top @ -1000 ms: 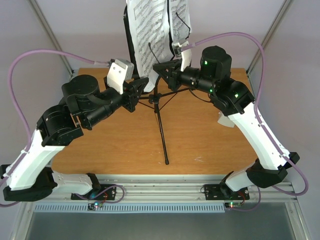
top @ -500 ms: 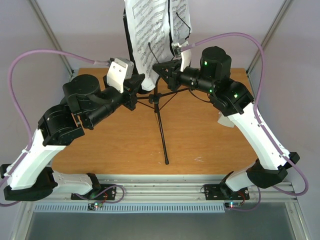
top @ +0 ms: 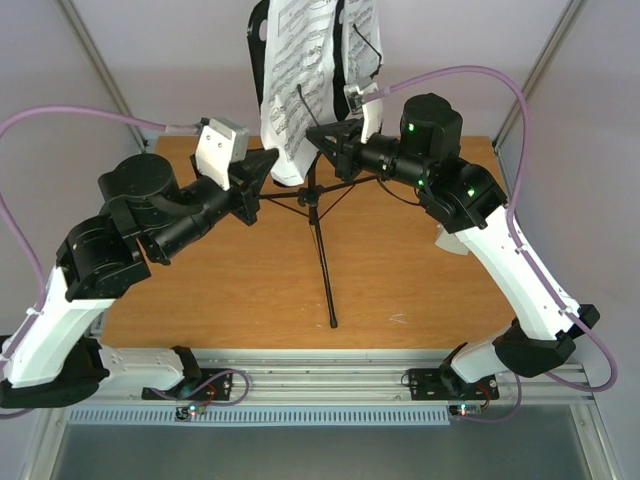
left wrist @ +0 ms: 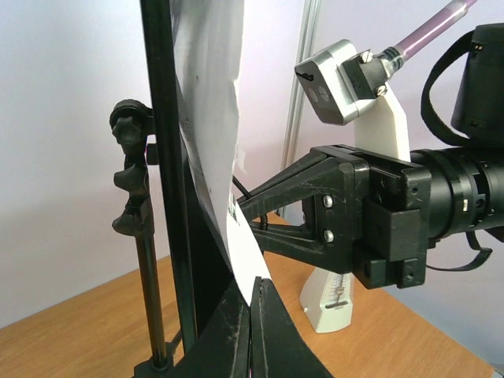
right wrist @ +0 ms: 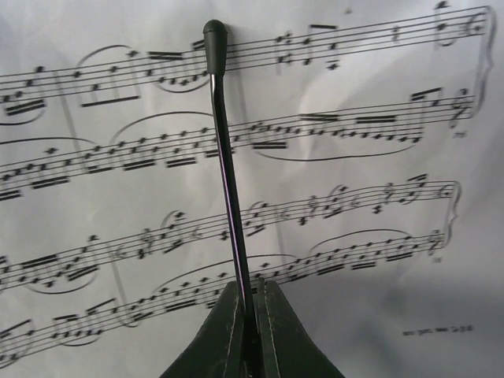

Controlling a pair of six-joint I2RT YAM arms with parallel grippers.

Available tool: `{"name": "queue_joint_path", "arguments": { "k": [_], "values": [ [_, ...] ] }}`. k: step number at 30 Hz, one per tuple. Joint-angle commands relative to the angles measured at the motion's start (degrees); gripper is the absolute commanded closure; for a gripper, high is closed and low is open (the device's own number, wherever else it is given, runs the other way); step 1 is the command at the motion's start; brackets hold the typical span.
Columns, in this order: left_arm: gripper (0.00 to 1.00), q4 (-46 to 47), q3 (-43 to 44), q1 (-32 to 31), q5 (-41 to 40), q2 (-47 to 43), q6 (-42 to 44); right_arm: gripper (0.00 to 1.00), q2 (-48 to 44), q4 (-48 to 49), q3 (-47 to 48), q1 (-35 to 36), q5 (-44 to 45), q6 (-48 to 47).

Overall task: Pack up the instrument practice props
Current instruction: Pick up the sheet music from the music stand.

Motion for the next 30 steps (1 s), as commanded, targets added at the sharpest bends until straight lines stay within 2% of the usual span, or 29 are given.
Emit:
{"name": "queue_joint_path", "arguments": {
  "k": [1, 10, 18, 30],
  "values": [
    [1.0, 0.6, -0.1, -0.3, 1.1, -2.0, 0.5, 0.99, 0.1, -0.2, -0.8, -0.3, 4.7, -0.4],
    [1.0, -1.5, -1.1, -0.3, -0.6, -5.9, 0.9, 0.99, 0.5, -0.1, -0.7, -0.3, 4.5, 0.2],
    [1.0, -10.0, 0.5, -0.3, -1.3, -8.0, 0.3, 0.99, 1.2, -0.1, -0.3, -0.3, 4.6, 0.6],
    [0.99, -15.7, -4.8, -0.3, 0.4, -17.0, -4.5, 0.99, 1.9, -0.3, -0.4, -0.3, 4.8, 1.1]
  ]
}}
